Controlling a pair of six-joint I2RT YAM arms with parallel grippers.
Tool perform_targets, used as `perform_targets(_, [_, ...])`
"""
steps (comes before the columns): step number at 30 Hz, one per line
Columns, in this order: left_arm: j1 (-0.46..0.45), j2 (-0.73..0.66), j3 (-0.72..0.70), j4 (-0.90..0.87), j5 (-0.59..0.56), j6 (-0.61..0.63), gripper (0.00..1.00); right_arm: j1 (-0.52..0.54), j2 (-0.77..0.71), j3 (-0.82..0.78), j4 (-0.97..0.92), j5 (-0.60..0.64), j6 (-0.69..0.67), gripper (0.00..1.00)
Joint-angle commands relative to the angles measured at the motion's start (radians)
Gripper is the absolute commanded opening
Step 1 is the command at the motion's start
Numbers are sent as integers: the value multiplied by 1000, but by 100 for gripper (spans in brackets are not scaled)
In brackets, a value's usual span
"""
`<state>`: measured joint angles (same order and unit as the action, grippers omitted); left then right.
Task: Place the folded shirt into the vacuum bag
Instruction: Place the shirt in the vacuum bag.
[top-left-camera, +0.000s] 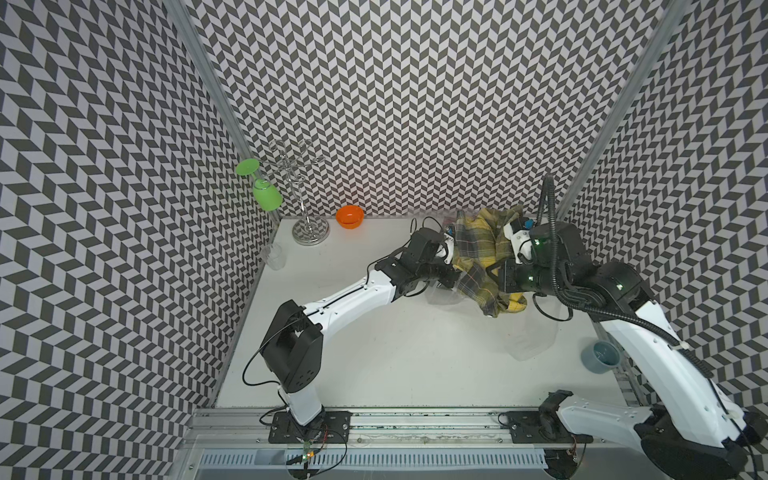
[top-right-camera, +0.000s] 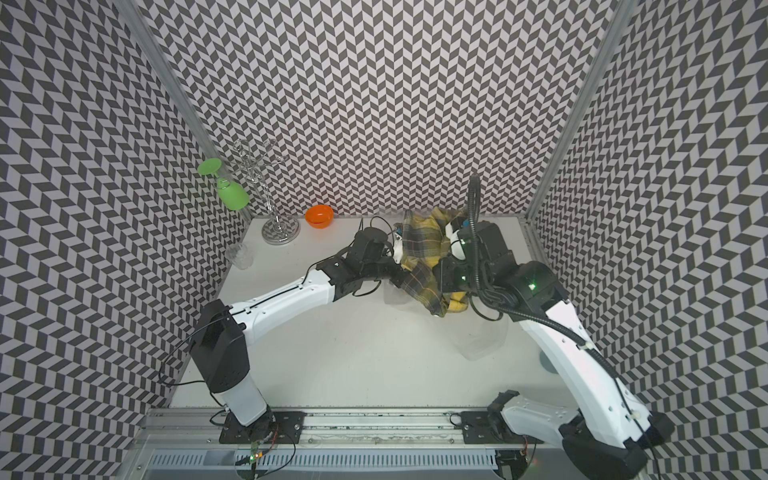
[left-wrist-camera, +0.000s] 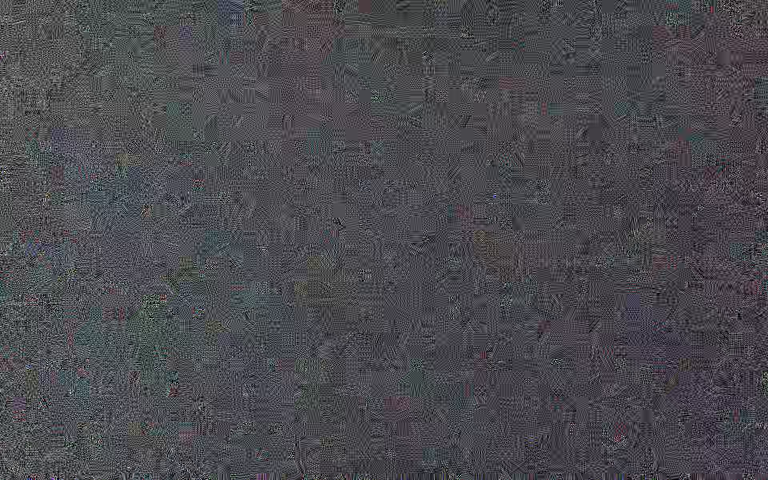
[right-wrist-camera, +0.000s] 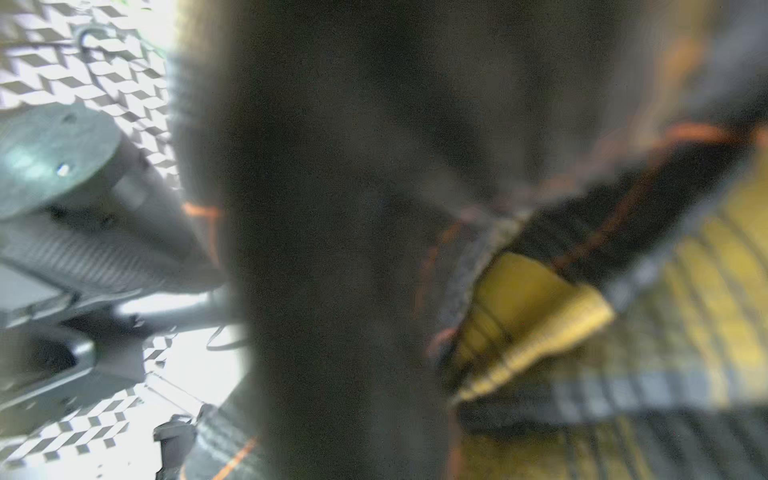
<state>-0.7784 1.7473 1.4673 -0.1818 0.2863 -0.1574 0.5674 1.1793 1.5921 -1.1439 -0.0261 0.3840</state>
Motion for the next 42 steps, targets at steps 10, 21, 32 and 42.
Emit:
perform_targets(10, [105, 121, 142, 19, -19, -53, 0, 5, 4, 106, -72, -270, -67, 0])
perform_targets(21, [87, 33, 61, 50, 4, -31, 0, -39, -27, -50, -59, -13, 10, 0])
perform_targets(32, [39, -70, -169, 146, -432, 197, 0, -63, -25, -10, -1, -284, -40, 0])
perform_targets(42, [16, -257, -440, 422, -467, 528, 0, -118, -48, -84, 203, -650, -37, 0])
